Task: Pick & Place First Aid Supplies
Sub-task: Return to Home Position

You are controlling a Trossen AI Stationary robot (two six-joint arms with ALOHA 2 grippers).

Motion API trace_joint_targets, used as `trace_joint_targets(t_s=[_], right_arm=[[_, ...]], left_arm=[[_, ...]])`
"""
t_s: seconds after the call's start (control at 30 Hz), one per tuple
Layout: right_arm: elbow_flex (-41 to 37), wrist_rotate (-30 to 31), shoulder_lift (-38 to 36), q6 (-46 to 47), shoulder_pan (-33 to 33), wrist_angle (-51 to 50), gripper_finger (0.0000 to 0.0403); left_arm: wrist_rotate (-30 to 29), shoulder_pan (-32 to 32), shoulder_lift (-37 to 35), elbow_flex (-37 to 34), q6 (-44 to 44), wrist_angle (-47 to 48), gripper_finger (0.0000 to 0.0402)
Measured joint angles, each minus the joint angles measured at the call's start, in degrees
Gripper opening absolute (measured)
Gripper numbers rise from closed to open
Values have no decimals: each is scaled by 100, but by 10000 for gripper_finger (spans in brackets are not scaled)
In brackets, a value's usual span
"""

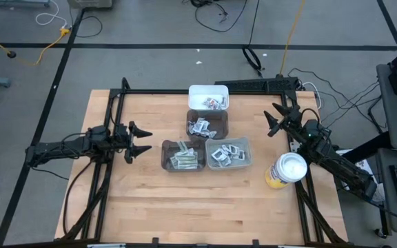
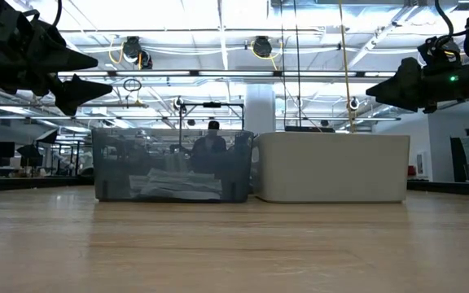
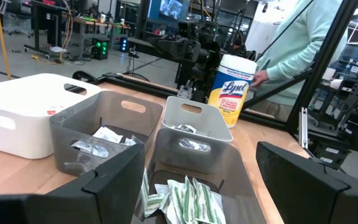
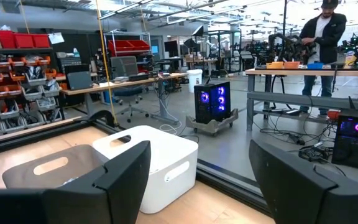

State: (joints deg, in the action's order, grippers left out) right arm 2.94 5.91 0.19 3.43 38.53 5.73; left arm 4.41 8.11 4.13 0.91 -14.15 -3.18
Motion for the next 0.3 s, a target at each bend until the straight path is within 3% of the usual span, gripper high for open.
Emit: trace_joint_targets(t_s=[0.3], right_arm=[[0,-1,0,2,-1,1,270]], left_arm=[[-1,-1,1,0,-2,0,310]])
